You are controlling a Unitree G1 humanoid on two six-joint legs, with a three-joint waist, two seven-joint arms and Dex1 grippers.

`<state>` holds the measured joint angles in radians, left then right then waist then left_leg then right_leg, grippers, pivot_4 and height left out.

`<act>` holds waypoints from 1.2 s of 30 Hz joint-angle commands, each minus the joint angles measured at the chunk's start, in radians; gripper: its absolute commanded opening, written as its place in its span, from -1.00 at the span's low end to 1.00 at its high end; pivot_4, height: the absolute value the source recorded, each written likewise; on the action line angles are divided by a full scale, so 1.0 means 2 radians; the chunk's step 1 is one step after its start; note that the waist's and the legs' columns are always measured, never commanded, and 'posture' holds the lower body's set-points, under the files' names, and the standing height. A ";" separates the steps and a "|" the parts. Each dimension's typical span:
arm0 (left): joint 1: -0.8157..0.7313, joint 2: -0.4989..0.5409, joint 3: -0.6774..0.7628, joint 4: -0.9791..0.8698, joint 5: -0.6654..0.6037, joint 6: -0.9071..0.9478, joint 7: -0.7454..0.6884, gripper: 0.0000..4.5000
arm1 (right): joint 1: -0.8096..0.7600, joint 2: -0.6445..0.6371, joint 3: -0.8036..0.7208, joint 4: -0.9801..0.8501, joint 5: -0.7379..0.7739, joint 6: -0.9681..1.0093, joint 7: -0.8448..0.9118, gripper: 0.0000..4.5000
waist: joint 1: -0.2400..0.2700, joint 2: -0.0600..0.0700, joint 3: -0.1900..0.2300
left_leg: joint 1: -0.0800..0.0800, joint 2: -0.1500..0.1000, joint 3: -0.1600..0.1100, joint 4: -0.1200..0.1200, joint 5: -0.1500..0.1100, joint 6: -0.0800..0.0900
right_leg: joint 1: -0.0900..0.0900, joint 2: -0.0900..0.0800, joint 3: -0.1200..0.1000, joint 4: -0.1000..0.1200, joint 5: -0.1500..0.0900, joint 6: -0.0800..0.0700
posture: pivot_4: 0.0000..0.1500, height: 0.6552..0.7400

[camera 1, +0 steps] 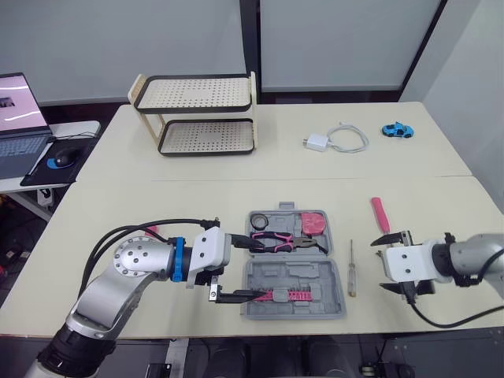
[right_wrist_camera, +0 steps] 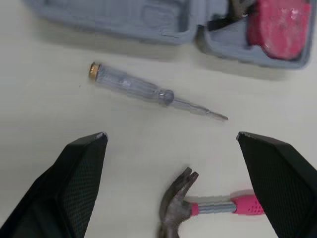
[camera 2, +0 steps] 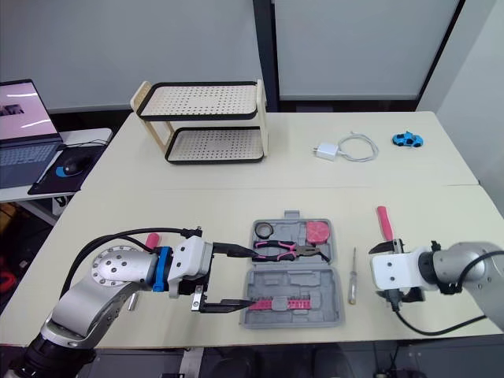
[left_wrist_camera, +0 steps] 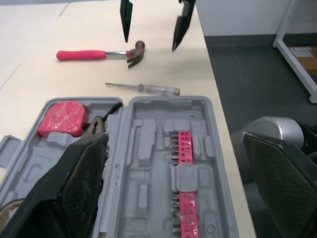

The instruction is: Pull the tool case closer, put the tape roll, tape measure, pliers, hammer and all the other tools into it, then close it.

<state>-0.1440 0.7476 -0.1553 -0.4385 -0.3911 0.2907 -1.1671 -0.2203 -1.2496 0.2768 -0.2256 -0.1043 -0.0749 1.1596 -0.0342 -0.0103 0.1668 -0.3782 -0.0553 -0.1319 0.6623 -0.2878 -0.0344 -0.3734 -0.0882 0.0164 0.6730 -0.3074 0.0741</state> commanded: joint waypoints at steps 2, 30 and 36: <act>0.006 0.004 0.001 -0.022 0.004 -0.007 0.006 1.00 | -0.107 0.037 0.076 0.078 -0.069 -0.129 0.097 0.99 | 0.000 0.000 0.000 | 0.000 0.000 0.000 0.000 0.000 0.000 | 0.000 0.000 0.000 0.000 0.000 0.000 | 1.00 1.00; 0.044 0.012 0.004 -0.062 0.005 0.005 0.040 1.00 | -0.246 0.202 0.191 0.278 -0.196 -0.265 0.154 0.71 | 0.002 0.000 0.000 | 0.000 0.000 0.000 0.000 0.001 -0.002 | -0.001 0.000 0.000 0.000 0.000 0.000 | 1.00 1.00; 0.045 0.011 0.003 -0.060 0.006 0.005 0.044 1.00 | -0.256 0.214 0.198 0.313 -0.216 -0.298 0.132 -0.23 | 0.002 0.000 0.000 | 0.000 -0.001 0.000 0.000 0.001 -0.002 | -0.001 0.000 0.000 0.000 0.000 0.000 | 1.00 1.00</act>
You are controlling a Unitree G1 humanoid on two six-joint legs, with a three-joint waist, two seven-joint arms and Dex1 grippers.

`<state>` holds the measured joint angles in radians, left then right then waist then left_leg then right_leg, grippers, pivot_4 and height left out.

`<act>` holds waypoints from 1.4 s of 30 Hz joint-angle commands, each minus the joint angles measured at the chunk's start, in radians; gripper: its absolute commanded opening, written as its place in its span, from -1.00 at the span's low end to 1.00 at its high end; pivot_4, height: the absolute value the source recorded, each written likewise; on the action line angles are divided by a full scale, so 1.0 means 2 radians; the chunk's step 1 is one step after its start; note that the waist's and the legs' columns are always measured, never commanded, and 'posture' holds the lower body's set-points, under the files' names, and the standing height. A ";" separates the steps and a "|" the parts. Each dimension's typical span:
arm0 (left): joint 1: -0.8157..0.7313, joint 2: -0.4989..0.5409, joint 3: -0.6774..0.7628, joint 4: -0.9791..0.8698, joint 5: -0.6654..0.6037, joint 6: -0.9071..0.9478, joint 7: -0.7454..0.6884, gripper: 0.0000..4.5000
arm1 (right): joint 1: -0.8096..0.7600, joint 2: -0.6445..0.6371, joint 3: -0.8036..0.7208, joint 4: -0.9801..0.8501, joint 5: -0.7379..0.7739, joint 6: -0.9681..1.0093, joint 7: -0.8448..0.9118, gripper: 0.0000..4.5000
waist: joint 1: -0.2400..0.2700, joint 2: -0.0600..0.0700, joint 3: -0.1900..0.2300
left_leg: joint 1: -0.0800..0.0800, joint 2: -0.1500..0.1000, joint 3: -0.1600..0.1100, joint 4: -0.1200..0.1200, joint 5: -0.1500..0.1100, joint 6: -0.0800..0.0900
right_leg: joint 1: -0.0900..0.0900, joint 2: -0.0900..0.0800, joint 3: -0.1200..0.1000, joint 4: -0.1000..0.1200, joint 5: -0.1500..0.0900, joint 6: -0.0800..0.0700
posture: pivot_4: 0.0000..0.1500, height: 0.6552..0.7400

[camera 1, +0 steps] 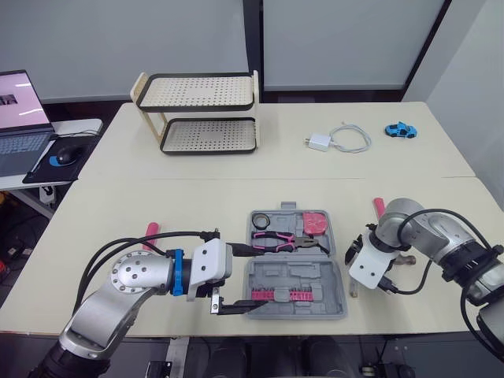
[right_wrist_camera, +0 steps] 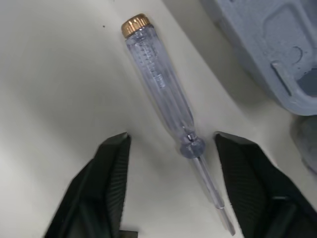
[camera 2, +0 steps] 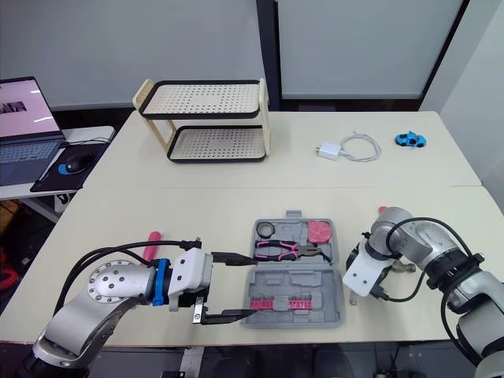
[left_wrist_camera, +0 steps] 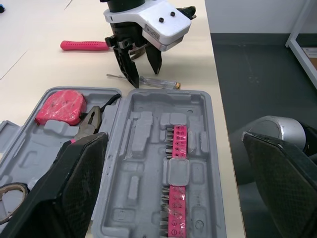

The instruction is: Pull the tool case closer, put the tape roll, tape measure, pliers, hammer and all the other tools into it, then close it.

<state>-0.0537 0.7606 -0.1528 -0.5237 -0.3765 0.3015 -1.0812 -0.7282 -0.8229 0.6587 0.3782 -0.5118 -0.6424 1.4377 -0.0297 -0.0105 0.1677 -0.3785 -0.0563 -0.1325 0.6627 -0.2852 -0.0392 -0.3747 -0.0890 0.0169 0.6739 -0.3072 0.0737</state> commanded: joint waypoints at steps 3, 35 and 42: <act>0.000 0.004 0.002 -0.017 -0.002 0.000 0.003 1.00 | -0.003 0.004 0.008 0.019 -0.018 -0.029 -0.018 -0.72 | 0.000 0.000 0.000 | 0.000 0.000 0.000 0.000 0.000 0.000 | 0.000 0.000 0.000 0.000 0.000 0.000 | 1.00 1.00; -0.058 -0.009 -0.015 0.036 -0.009 -0.022 -0.039 1.00 | 0.400 -0.158 -0.471 -0.576 0.370 0.910 -0.033 -0.93 | 0.015 0.001 0.000 | -0.001 0.000 -0.001 0.000 -0.001 0.002 | 0.000 -0.001 0.000 -0.001 0.000 0.000 | 1.00 1.00; -0.058 -0.009 -0.017 0.024 -0.013 -0.017 -0.046 1.00 | 0.411 0.073 -0.517 -0.606 0.365 1.126 -0.230 -0.93 | 0.014 0.000 0.000 | -0.001 -0.001 -0.001 0.000 -0.001 0.002 | 0.000 0.000 0.000 0.000 0.000 0.000 | 1.00 1.00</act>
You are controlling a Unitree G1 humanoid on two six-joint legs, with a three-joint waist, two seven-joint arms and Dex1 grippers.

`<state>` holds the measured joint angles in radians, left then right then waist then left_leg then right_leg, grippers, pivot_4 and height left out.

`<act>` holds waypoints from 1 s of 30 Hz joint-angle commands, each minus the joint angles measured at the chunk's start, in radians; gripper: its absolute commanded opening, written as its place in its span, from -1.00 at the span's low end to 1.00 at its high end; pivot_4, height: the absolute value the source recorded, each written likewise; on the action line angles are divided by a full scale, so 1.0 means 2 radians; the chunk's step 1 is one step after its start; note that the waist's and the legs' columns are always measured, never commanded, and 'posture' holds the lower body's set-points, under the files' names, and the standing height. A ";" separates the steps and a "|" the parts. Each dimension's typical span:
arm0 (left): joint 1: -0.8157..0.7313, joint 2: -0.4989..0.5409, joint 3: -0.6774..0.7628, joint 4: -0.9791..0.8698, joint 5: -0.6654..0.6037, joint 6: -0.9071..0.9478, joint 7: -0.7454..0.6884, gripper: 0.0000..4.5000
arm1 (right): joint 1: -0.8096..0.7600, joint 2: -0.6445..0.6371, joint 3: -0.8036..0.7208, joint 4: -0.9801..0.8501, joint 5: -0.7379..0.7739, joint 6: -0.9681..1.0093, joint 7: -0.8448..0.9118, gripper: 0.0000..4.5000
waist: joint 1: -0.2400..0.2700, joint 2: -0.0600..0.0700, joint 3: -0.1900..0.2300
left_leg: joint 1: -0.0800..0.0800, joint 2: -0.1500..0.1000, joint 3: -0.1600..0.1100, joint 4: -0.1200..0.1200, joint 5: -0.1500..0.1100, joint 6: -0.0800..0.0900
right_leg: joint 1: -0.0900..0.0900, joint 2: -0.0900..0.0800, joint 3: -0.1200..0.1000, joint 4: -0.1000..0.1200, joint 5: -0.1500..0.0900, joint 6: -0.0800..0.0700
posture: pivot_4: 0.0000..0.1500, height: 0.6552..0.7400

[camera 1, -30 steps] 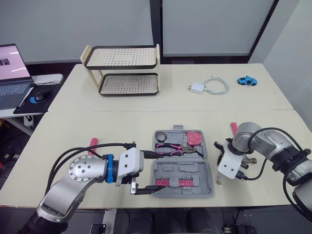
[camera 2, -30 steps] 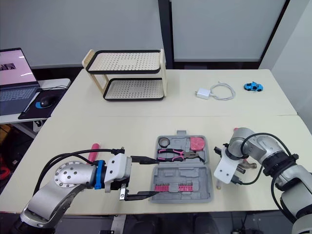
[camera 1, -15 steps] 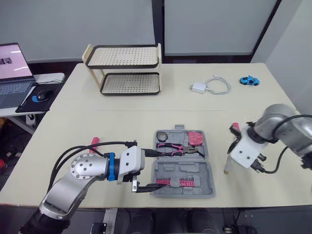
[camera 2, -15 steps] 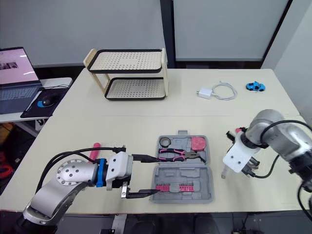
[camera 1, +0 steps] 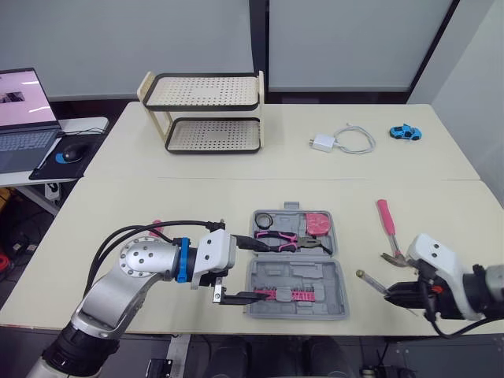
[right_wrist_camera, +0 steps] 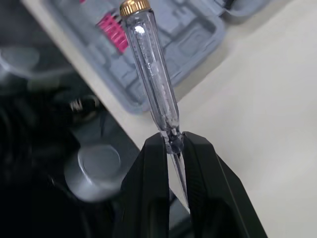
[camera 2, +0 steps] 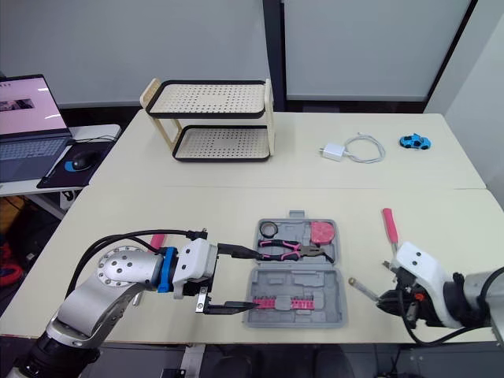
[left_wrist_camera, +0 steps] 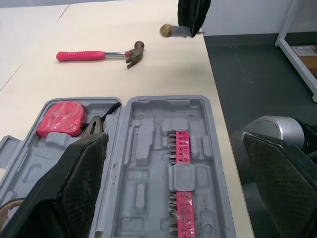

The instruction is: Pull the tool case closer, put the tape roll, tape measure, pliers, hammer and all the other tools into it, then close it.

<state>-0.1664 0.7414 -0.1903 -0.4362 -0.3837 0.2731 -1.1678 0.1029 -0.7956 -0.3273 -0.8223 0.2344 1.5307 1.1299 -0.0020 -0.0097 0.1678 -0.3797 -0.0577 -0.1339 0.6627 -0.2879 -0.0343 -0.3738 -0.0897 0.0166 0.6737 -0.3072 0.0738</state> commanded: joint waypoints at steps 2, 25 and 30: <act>0.000 0.003 0.003 -0.022 -0.011 -0.001 -0.004 1.00 | -0.006 0.115 -0.028 0.008 -0.015 0.042 -0.130 -0.93 | 0.000 0.000 0.000 | 0.000 0.000 0.000 0.000 0.000 0.000 | 0.000 0.000 0.000 0.000 0.000 0.000 | 1.00 1.00; 0.003 -0.005 -0.006 -0.016 -0.004 -0.013 -0.013 1.00 | -0.090 0.270 0.006 0.113 -0.024 0.029 -0.385 -0.93 | -0.009 0.001 0.000 | 0.000 0.000 0.000 0.000 0.000 0.000 | -0.002 0.000 0.001 0.002 0.000 0.000 | 1.00 1.00; 0.003 -0.008 -0.007 -0.010 -0.001 -0.019 -0.012 1.00 | -0.080 0.270 0.010 0.113 -0.020 0.017 -0.392 -0.61 | -0.010 0.000 0.000 | 0.000 0.000 0.000 0.000 0.000 0.000 | -0.002 0.000 0.001 0.002 0.000 0.000 | 1.00 1.00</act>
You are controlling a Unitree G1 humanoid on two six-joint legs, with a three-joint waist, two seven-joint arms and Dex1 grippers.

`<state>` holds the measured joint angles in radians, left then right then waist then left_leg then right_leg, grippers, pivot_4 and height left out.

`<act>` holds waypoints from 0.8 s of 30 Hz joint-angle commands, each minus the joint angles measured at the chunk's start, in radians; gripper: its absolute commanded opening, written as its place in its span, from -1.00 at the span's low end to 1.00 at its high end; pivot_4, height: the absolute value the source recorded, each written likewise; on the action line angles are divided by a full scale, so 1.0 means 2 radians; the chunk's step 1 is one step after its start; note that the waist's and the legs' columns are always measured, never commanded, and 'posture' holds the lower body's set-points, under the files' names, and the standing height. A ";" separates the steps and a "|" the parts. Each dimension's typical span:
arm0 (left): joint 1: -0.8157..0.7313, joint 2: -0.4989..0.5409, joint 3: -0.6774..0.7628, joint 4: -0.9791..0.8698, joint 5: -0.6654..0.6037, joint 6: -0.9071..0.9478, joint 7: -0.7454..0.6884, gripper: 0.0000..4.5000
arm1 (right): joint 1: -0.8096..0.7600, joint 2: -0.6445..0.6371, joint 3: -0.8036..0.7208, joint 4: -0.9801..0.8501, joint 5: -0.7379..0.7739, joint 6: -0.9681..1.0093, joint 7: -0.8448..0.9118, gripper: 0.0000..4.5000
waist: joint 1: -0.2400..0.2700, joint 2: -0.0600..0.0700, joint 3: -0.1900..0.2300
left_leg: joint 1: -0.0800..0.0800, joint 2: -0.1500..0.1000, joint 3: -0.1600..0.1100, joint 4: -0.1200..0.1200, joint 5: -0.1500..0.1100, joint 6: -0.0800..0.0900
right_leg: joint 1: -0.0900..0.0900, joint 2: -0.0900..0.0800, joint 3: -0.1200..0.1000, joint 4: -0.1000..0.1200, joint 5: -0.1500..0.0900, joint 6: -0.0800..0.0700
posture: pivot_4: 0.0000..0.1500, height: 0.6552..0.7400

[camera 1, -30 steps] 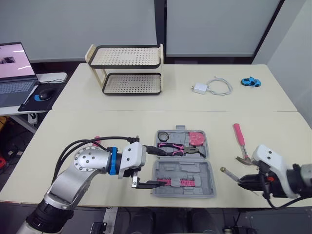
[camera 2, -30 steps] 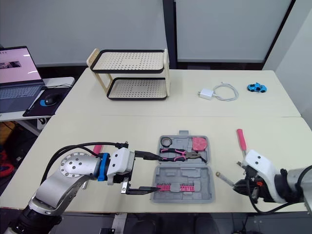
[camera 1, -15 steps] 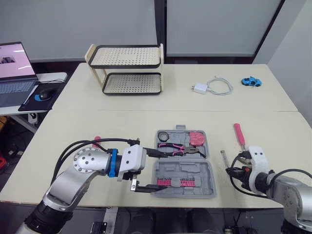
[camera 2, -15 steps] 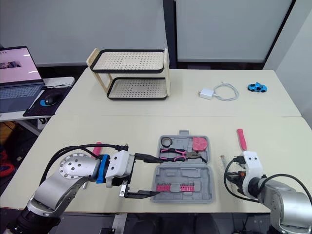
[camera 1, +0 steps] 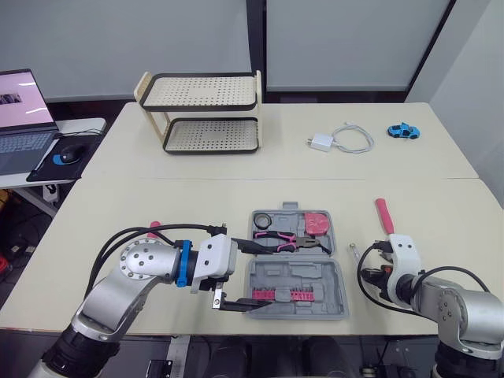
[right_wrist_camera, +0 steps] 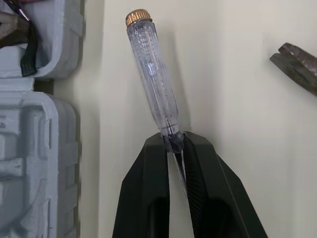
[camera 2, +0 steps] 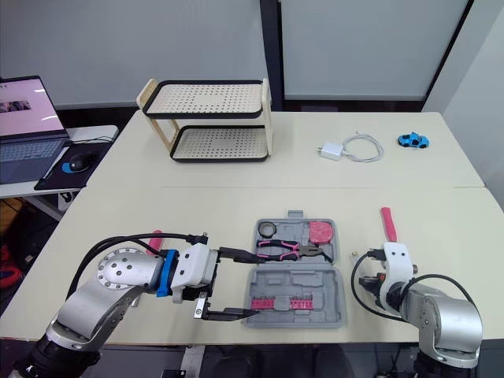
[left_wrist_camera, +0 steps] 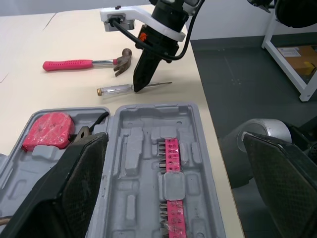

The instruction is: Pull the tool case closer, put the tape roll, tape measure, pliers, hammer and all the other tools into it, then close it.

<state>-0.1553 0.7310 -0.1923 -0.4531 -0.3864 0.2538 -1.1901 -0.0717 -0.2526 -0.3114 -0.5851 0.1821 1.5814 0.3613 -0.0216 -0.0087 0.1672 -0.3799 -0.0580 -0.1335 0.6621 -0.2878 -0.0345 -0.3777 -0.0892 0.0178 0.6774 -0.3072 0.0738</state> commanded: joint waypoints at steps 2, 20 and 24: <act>-0.002 -0.004 -0.006 0.000 0.002 -0.011 -0.001 1.00 | 0.012 -0.006 0.005 -0.008 0.009 -0.014 -0.007 -0.36 | -0.001 0.000 0.000 | 0.000 0.000 0.000 0.000 0.000 0.000 | 0.000 0.000 0.000 0.000 0.000 0.000 | 1.00 1.00; 0.000 -0.005 0.001 0.004 0.000 -0.018 -0.003 1.00 | 0.174 -0.247 0.062 -0.029 0.021 -0.397 0.165 0.92 | -0.003 0.000 0.000 | 0.001 0.000 0.000 0.000 0.000 0.000 | 0.002 0.000 -0.001 -0.001 0.000 0.000 | 1.00 1.00; -0.005 -0.008 0.002 0.003 -0.007 -0.012 -0.001 1.00 | 0.160 -0.254 0.091 0.023 0.011 -0.464 0.182 0.99 | -0.004 0.000 0.000 | 0.001 0.000 0.000 0.000 0.000 0.000 | 0.002 0.001 -0.001 -0.001 0.000 0.000 | 1.00 1.00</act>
<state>-0.1556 0.7204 -0.1924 -0.4324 -0.3802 0.2324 -1.1906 0.2577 -0.7528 -0.1384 -0.5499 0.2133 0.7072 0.7106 -0.0288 -0.0091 0.1677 -0.3778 -0.0574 -0.1333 0.6623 -0.2879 -0.0343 -0.3735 -0.0881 0.0168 0.6753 -0.3074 0.0742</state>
